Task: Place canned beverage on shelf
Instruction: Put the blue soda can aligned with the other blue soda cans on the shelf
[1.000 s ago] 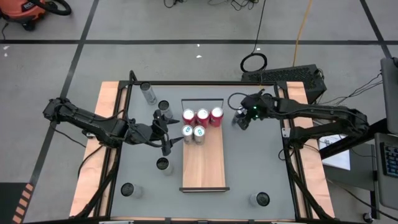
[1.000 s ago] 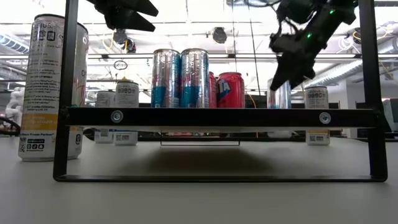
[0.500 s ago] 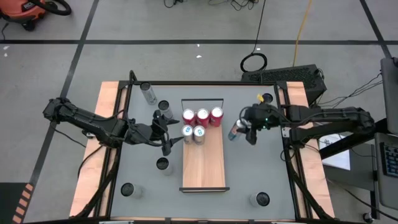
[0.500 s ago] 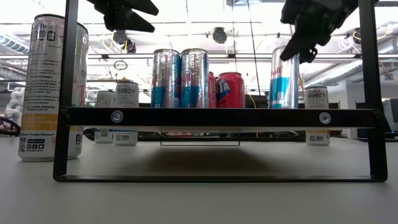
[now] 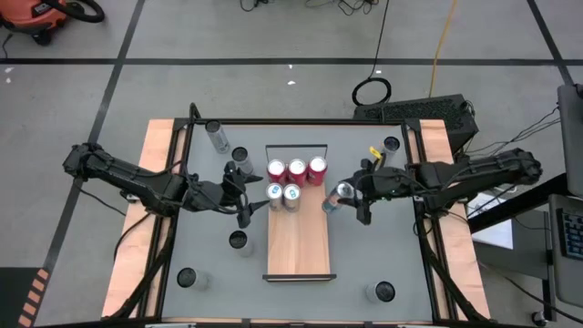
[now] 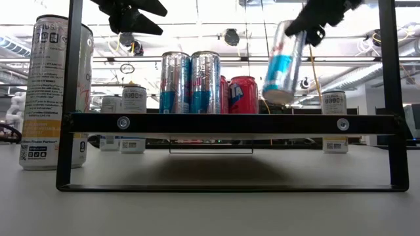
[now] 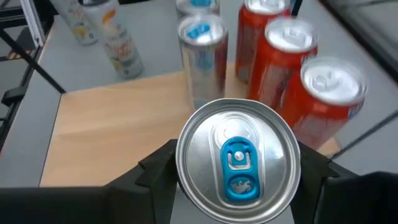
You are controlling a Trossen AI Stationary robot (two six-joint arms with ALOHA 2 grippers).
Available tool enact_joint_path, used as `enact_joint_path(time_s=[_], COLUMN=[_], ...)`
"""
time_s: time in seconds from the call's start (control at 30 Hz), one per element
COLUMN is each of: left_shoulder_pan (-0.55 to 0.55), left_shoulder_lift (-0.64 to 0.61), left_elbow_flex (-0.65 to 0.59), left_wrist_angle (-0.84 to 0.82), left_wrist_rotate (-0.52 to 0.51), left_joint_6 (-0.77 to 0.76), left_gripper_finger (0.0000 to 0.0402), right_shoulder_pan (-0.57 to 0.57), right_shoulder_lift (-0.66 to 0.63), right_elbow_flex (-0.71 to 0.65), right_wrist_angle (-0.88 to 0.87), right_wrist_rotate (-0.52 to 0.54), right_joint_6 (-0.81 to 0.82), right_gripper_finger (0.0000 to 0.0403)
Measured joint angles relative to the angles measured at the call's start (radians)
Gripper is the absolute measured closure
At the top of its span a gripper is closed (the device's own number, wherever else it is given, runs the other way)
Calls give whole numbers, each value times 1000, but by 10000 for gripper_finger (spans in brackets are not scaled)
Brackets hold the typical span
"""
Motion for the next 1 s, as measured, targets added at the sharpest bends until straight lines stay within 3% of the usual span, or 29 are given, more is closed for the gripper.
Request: enact_joint_path(time_s=[0.53, 1.0], left_shoulder_pan=[0, 0], left_shoulder_lift=[0, 0], left_elbow_flex=[0, 0], left_wrist_angle=[-4, -35], left_wrist_rotate=[0, -1], left_joint_6=[1, -1], left_gripper_finger=[63, 63], right_shoulder_pan=[26, 25], right_shoulder_lift=[333, 433], right_elbow_flex=[264, 344], right_wrist_angle=[-126, -135], right_wrist_rotate=[44, 44], right_joint_6=[-65, -180], right_gripper_finger=[211, 211])
